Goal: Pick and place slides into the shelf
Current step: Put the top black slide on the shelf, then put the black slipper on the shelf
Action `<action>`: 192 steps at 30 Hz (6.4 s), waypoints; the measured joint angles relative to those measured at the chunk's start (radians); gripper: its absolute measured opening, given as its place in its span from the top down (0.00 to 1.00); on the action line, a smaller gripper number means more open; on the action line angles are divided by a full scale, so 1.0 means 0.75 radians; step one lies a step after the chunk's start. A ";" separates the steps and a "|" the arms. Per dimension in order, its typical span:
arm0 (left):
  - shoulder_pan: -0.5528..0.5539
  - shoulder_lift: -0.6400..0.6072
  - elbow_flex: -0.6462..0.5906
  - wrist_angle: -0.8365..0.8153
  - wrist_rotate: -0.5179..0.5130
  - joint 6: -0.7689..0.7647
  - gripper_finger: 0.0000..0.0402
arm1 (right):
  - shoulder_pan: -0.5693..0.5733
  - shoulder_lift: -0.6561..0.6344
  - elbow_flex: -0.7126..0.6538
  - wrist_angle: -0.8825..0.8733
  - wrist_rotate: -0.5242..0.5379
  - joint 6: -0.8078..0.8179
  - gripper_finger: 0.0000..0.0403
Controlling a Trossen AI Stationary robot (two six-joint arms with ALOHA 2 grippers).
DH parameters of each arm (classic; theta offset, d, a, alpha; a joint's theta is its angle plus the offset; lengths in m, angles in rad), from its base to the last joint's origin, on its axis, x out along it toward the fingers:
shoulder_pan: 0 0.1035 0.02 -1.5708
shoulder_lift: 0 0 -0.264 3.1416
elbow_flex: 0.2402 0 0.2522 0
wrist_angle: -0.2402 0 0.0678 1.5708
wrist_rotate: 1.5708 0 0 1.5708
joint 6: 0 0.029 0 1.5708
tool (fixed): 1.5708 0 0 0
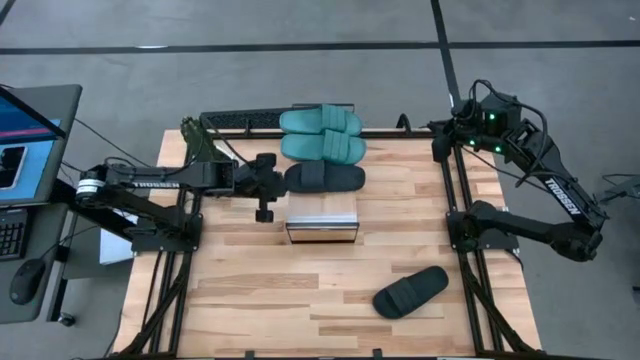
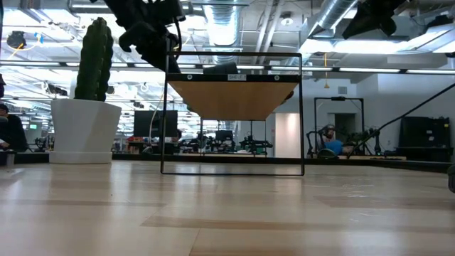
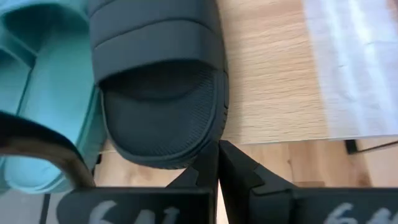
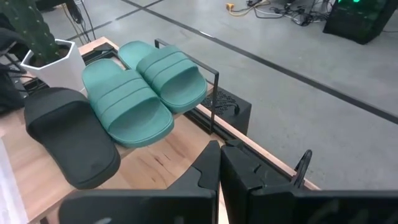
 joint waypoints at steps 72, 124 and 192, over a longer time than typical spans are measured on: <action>-0.009 -0.633 0.196 -0.033 0.544 -0.541 1.00 | 0.546 -0.021 -0.080 -0.884 -0.683 0.682 0.61; -0.233 -0.633 0.196 -0.054 0.528 -0.471 1.00 | 1.961 0.616 -0.622 0.532 -0.192 2.316 0.55; -0.233 -0.765 0.197 -0.104 0.155 -0.340 1.00 | 1.312 0.304 -0.046 0.173 0.004 2.015 1.00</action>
